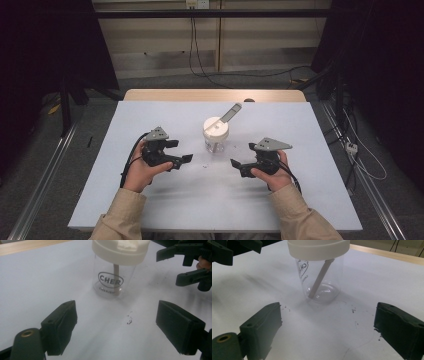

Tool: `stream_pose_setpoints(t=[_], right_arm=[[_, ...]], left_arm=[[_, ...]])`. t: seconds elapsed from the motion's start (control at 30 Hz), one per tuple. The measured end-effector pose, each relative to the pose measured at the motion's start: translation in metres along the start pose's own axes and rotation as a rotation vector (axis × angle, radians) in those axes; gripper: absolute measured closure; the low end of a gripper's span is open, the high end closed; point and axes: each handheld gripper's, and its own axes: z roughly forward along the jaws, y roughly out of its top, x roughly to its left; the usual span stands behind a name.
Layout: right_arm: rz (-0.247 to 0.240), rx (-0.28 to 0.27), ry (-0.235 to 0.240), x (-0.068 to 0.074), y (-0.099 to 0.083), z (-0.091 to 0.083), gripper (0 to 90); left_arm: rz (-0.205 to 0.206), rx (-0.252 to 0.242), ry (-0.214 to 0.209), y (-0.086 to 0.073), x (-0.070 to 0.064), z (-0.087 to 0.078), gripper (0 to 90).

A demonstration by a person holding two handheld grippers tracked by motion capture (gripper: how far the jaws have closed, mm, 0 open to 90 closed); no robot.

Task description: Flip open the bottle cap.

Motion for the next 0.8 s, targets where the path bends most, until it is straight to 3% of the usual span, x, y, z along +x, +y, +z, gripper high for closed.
stream_pose_setpoints(t=[0.63,0.8], right_arm=[[0.012,-0.001,-0.023,-0.008,-0.018,-0.031,7.1],[0.015,0.006,-0.033,-0.011,-0.024,-0.04,7.0]], left_arm=[[-0.027,-0.041,0.033,-0.034,0.01,-0.036,12.3],[-0.026,-0.023,0.042,-0.043,0.01,-0.045,11.3]])
